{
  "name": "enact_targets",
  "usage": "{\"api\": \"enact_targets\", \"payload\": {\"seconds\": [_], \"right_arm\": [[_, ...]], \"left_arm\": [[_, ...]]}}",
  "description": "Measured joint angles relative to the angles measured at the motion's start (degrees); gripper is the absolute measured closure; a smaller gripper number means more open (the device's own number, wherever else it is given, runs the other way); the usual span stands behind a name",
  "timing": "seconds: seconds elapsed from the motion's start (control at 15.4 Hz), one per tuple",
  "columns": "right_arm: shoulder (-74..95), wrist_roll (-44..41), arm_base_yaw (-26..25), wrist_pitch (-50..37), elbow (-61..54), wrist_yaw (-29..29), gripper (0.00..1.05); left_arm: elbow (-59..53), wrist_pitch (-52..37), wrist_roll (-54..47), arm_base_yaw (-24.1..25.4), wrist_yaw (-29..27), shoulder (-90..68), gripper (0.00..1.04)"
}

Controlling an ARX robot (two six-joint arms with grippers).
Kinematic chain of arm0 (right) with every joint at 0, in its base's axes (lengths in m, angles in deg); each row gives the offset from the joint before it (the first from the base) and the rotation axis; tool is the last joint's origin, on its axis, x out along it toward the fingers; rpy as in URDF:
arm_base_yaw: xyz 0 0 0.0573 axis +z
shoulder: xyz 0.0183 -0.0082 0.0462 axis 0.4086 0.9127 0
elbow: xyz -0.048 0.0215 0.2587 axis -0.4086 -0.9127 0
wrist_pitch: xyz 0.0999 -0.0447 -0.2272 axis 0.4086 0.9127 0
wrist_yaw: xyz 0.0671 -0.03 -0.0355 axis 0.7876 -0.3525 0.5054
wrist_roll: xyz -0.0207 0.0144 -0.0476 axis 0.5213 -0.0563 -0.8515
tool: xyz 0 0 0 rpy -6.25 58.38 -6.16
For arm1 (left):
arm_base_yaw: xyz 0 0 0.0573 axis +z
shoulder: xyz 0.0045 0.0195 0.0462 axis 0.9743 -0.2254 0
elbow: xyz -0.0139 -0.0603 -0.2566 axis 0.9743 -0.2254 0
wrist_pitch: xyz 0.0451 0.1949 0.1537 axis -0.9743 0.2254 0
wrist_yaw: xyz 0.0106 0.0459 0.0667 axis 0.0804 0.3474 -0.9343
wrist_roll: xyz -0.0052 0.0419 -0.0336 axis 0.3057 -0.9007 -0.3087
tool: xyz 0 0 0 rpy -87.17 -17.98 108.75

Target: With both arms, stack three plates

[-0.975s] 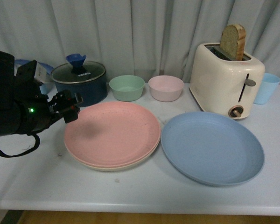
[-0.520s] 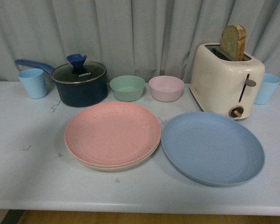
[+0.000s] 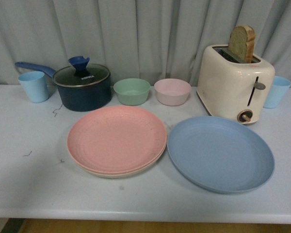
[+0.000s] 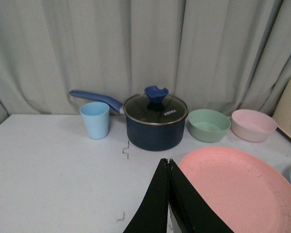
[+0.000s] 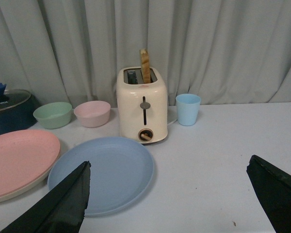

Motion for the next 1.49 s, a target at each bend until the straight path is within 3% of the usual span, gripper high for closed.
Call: {"api": "enact_targets", "payload": {"seconds": [0.32,1.49], "right_arm": [[0.0,0.0,0.0,0.0,0.0,0.0,0.06],[0.0,0.0,0.0,0.0,0.0,0.0,0.06]], "left_arm": [[-8.2,5.1,0.0,0.0,0.0,11.2,1.03],[-9.1,36.8,0.0,0.0,0.0,47.1,1.03]]}}
